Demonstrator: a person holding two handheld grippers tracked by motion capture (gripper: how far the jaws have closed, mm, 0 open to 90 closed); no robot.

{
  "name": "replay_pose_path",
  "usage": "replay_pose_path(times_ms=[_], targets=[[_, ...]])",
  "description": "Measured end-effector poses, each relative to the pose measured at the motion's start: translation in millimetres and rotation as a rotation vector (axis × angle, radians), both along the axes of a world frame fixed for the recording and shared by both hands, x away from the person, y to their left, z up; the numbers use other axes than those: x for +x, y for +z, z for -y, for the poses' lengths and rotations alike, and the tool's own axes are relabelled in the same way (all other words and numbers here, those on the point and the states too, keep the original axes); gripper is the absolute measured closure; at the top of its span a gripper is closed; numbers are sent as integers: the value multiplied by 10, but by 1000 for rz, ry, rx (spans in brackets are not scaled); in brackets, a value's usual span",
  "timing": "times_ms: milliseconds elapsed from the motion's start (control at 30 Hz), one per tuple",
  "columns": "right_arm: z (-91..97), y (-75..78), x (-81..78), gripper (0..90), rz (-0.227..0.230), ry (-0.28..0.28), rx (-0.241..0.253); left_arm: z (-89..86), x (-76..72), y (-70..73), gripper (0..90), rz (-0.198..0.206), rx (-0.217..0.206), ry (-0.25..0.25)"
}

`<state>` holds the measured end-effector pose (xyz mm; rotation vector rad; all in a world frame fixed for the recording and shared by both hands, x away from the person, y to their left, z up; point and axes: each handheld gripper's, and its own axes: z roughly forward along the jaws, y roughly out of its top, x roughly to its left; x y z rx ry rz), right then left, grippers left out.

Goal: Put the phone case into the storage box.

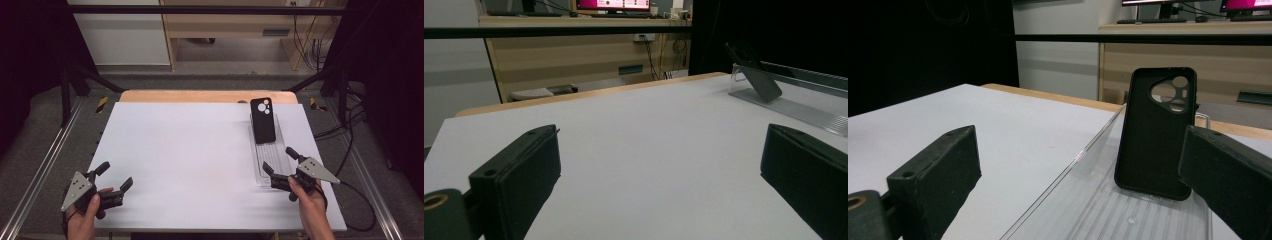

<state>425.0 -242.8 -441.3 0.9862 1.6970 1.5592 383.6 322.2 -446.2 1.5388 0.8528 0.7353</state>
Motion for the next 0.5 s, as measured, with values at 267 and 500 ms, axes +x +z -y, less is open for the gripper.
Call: replay_pose_path(times_ms=[267, 500], targets=[[-53, -36, 28, 34, -3, 30, -27, 4, 0, -3, 29, -2, 5, 0], [-79, -70, 41, 33, -10, 50, -43, 47, 5, -17, 31, -6, 26, -16]])
